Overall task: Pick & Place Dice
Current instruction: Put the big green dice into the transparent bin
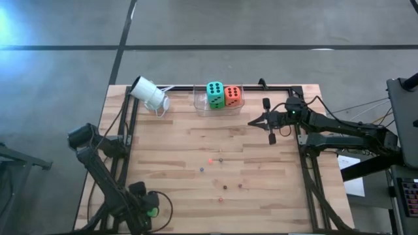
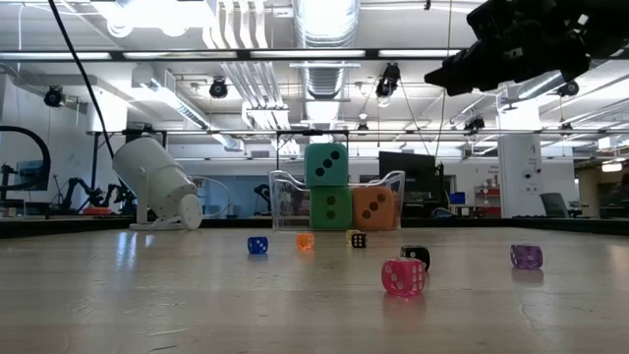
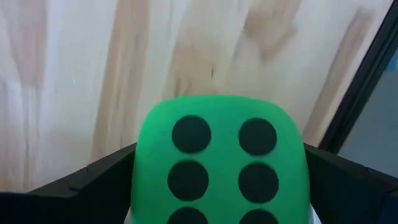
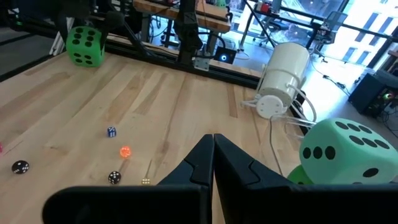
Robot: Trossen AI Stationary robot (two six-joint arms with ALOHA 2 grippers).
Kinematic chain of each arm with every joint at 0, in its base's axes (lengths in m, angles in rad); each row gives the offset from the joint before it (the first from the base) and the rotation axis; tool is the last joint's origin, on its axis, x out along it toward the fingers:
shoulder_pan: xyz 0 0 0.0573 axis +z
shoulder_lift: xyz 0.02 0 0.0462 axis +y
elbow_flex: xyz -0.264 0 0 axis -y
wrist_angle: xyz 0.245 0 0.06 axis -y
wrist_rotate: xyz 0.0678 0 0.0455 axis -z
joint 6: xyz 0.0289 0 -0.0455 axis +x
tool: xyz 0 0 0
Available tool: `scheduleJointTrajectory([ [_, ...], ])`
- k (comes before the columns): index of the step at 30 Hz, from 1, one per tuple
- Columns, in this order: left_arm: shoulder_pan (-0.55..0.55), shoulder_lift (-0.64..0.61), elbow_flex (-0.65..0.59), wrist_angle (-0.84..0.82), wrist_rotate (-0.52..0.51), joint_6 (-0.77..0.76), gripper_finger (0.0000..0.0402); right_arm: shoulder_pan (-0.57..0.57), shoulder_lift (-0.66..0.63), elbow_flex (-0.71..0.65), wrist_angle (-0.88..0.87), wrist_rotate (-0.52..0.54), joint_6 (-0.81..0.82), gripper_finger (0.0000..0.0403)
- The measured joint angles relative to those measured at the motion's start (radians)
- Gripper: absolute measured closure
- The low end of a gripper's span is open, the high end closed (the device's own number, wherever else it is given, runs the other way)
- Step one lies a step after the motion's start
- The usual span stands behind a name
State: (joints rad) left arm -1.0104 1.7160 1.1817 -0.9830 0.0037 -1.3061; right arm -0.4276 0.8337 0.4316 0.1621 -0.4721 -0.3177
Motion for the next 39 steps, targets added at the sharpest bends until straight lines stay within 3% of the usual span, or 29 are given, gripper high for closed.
scheduleJointTrajectory([
  [3, -0.011, 0.0, 0.0, -0.028, 0.05, 0.0, 0.0002, 0.0, 0.0, 0.0, 0.0, 0.0, 0.0, 0.0394],
  [12, -0.025, -0.01, 0.0, -0.091, 0.068, 0.026, 0.0002, 0.0, 0.0, -0.001, -0.001, 0.0, 0.002, 0.0394],
  [39, -0.025, -0.012, 0.001, -0.083, 0.066, 0.014, 0.0002, 0.0, 0.0, -0.002, -0.001, 0.001, 0.002, 0.0394],
])
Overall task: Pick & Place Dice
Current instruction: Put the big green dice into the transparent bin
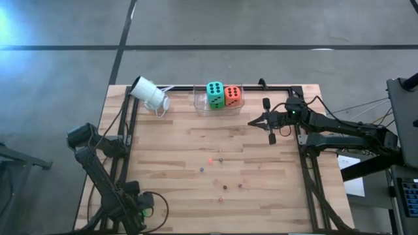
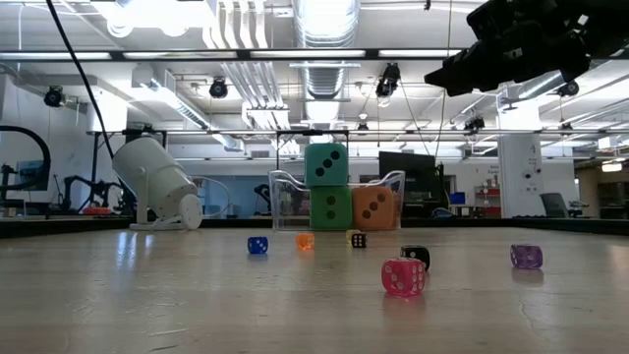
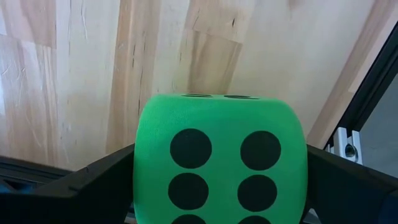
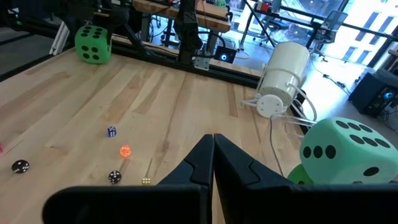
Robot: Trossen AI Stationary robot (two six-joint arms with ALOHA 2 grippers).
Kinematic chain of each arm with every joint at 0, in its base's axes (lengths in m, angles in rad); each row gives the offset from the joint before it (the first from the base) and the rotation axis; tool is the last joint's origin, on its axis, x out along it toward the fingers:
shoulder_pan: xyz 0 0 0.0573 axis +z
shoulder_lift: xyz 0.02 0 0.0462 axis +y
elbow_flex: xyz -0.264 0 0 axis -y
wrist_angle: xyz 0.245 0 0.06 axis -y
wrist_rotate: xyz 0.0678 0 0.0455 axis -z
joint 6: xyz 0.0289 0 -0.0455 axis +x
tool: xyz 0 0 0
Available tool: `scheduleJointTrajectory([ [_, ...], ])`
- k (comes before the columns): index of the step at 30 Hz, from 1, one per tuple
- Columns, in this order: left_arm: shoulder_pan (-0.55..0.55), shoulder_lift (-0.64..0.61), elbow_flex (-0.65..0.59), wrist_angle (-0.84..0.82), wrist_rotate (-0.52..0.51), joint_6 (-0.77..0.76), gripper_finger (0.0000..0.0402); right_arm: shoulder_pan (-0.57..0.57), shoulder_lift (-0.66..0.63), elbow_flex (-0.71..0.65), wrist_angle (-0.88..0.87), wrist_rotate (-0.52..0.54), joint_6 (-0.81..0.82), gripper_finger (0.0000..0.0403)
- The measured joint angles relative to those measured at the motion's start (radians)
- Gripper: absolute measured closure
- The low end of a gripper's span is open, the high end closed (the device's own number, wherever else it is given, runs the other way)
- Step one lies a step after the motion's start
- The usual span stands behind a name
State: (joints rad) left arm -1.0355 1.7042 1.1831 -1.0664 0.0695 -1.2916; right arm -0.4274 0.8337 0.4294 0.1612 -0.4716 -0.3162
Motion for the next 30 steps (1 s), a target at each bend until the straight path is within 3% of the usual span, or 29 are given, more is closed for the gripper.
scheduleJointTrajectory([
  [18, -0.001, 0.0, 0.0, 0.021, -0.006, -0.018, 0.0003, 0.0, 0.0, 0.0, 0.0, 0.0, 0.0, 0.0394],
  [30, 0.0, -0.009, -0.027, 0.058, -0.006, -0.018, 0.0045, 0.0, 0.0, 0.0, 0.0, 0.001, 0.001, 0.0394],
])
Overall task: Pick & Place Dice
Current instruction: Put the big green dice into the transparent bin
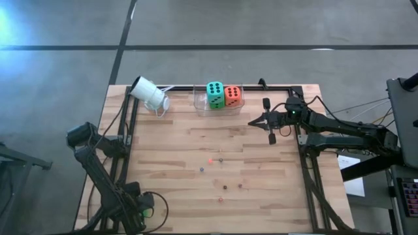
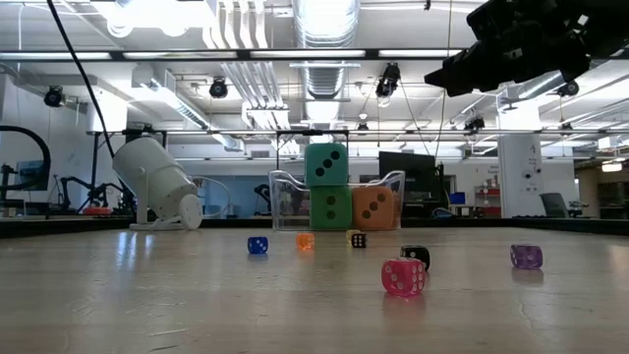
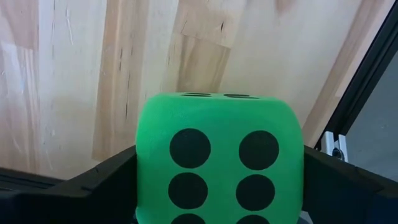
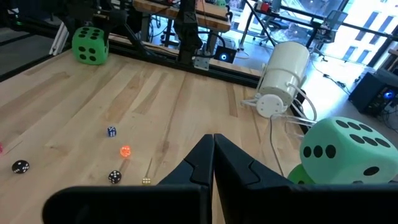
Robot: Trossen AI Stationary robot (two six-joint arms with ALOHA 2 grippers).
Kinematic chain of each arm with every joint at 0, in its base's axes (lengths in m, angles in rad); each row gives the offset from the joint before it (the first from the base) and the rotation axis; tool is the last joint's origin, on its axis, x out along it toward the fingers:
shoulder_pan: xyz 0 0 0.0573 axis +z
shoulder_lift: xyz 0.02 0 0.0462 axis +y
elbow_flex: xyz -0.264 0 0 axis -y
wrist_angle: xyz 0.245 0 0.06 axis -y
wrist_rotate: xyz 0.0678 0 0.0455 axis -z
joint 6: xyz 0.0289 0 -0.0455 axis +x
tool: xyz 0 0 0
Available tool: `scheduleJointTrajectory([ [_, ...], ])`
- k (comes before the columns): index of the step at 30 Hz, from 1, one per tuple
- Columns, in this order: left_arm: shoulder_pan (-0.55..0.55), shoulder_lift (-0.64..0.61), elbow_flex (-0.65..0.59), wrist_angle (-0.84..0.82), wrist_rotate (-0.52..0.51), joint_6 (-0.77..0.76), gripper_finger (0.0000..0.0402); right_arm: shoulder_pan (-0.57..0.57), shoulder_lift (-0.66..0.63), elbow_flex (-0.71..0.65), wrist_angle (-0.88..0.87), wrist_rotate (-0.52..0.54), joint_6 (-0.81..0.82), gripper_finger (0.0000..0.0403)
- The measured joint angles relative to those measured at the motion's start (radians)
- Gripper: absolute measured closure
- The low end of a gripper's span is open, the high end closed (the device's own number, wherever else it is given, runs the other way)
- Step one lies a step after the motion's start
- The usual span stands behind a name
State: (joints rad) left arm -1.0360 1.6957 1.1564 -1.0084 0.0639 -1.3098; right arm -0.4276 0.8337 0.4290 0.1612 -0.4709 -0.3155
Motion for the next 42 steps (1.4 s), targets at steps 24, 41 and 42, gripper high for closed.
scheduleJointTrajectory([
  [24, 0.231, -0.076, -0.003, -0.042, -0.211, 0.225, 0.0035, 0.0, 0.0, 0.0, 0.0, 0.0, -0.001, 0.0394],
  [41, 0.539, -0.076, -0.003, 0.003, -0.371, 0.576, 0.0033, 0.0, 0.0, 0.0, 0.0, 0.0, 0.0, 0.0394],
  [42, 0.555, -0.076, -0.003, 0.012, -0.371, 0.586, 0.0033, 0.0, 0.0, 0.0, 0.0, 0.0, -0.001, 0.0394],
])
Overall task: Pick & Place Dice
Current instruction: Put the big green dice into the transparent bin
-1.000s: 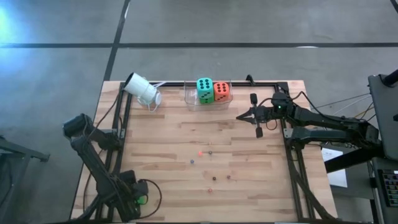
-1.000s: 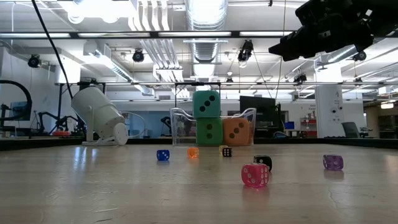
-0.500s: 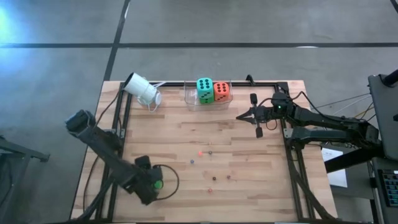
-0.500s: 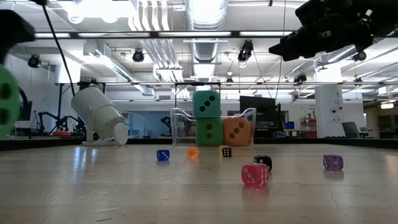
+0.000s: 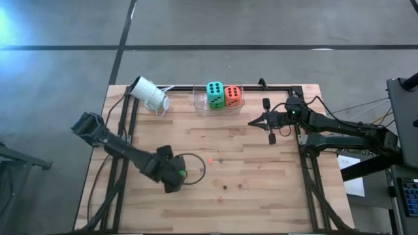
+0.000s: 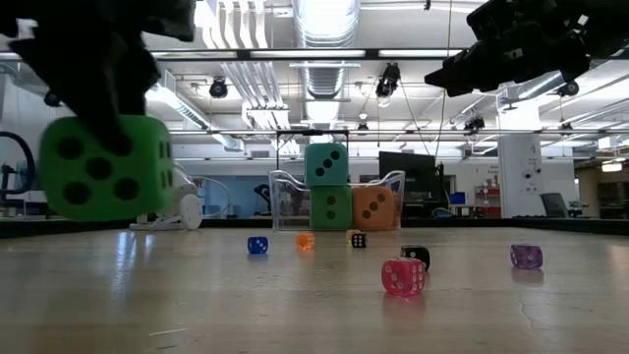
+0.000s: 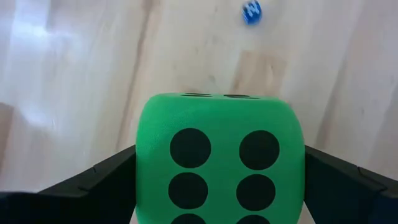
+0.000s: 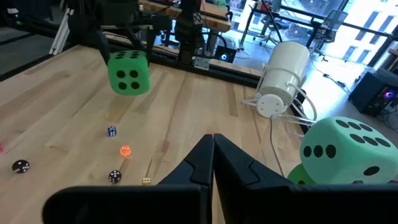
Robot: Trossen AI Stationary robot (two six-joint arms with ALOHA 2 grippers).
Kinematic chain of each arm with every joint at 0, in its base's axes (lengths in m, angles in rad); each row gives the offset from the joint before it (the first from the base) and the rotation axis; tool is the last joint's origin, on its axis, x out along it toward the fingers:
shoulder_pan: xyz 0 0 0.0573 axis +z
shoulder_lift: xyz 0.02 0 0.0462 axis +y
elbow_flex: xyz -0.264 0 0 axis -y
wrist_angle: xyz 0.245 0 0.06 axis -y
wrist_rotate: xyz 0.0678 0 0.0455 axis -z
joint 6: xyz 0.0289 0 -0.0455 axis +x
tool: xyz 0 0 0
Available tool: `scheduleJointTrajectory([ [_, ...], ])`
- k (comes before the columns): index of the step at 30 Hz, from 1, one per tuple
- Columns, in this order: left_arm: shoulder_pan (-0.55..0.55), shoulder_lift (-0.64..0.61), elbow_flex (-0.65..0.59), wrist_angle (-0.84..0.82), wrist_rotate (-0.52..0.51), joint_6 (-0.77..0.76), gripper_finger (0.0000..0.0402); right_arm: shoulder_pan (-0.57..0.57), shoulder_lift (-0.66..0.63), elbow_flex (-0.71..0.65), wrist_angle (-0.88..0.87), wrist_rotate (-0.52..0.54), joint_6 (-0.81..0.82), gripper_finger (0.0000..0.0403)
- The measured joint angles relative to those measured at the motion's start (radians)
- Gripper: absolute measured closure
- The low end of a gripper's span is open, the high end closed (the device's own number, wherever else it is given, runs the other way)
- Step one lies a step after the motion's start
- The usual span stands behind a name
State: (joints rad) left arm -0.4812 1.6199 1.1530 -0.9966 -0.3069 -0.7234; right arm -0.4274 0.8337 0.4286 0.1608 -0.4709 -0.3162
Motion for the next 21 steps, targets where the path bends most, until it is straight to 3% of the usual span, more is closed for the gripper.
scheduleJointTrajectory([
  [5, 0.076, -0.002, 0.0, 0.048, -0.025, 0.056, 0.0033, 0.0, 0.0, 0.0, 0.0, 0.0, -0.001, 0.0394],
  [11, 0.136, -0.012, 0.0, 0.111, -0.141, 0.092, 0.0032, 0.0, 0.0, 0.0, 0.0, 0.0, 0.0, 0.0394],
  [21, 0.291, -0.034, 0.0, 0.248, -0.142, 0.046, 0.0032, 0.0, 0.0, 0.0, 0.0, 0.0, 0.001, 0.0394],
])
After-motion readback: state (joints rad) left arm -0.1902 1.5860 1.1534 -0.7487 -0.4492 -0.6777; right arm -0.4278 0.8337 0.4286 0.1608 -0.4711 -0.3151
